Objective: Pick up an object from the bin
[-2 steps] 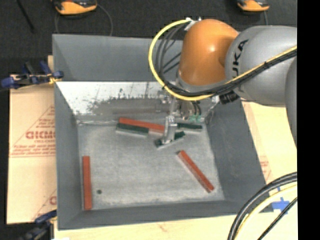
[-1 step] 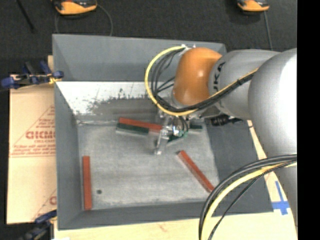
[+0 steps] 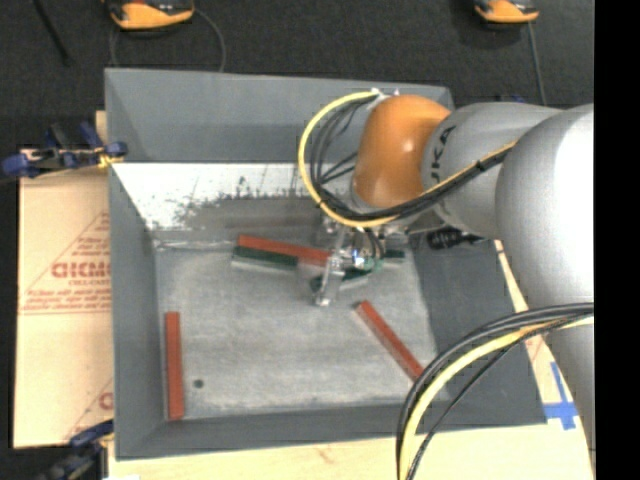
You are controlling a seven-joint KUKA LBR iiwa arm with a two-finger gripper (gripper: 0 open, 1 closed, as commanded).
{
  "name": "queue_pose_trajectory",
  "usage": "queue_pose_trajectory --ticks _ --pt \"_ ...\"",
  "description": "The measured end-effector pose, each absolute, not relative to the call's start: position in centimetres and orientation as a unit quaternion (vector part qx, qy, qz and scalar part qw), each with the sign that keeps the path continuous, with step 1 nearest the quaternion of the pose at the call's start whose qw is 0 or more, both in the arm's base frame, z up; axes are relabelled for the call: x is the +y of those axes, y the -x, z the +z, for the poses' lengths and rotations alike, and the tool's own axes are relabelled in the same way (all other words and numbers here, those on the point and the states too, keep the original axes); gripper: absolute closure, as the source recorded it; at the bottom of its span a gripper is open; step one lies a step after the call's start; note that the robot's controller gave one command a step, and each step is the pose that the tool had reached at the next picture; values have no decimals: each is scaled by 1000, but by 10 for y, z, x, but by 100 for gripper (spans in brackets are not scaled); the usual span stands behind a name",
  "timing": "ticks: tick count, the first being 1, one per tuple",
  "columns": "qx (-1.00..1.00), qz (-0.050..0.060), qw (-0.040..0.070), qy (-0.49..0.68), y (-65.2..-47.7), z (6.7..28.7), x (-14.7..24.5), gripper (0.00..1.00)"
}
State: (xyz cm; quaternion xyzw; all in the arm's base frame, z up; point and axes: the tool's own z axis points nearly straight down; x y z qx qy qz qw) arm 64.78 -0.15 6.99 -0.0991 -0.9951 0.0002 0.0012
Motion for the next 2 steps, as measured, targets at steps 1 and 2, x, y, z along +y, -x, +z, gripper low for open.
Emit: queue_pose_trajectory --ticks 1,2 --pt "-995 -1 -2 100 -649 71 -1 100" --pt "-999 1 -6 54 -628 211 -23 100"
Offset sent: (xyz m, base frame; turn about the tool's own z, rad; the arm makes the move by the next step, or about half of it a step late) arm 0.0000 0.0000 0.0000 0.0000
